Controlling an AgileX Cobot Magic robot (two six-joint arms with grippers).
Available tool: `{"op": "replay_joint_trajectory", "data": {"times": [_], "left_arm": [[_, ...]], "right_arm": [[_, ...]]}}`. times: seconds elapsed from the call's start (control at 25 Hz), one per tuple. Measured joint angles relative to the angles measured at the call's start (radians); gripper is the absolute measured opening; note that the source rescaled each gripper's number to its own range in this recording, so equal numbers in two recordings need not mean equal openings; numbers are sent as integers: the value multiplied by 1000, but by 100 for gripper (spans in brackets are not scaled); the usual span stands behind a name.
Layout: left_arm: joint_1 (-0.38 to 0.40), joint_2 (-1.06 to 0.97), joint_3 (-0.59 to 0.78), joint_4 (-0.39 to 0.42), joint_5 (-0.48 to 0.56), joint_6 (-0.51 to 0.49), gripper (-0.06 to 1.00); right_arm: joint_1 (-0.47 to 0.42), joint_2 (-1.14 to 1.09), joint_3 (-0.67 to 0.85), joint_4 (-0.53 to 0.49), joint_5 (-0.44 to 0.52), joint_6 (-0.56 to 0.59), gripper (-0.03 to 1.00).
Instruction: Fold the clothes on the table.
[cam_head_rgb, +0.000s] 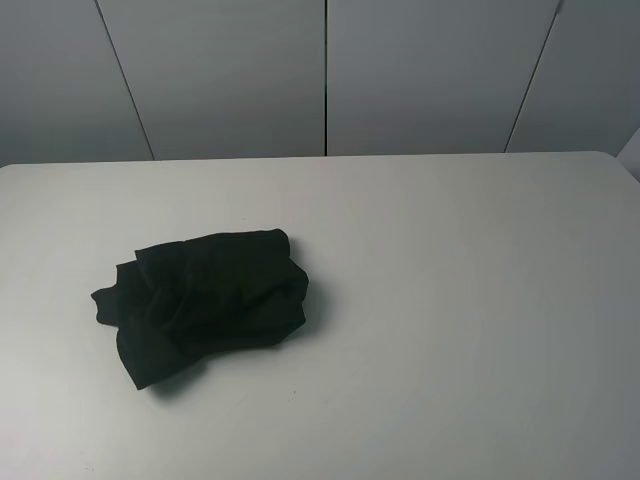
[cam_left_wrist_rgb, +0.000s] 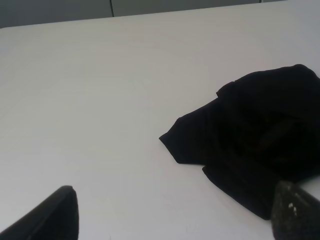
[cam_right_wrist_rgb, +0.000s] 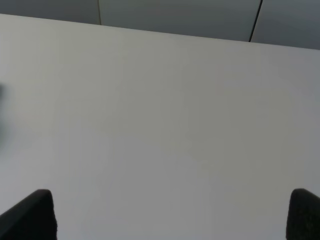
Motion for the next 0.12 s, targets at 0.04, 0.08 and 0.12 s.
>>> {"op": "replay_joint_trajectory", "data": {"times": [0.04,0.08,0.12], "left_arm": [[0,0,0,0,0,0,100],[0,0,0,0,0,0,100],[0,0,0,0,0,0,100]], "right_arm": [[0,0,0,0,0,0,100],[0,0,0,0,0,0,100],[0,0,0,0,0,0,100]]}}
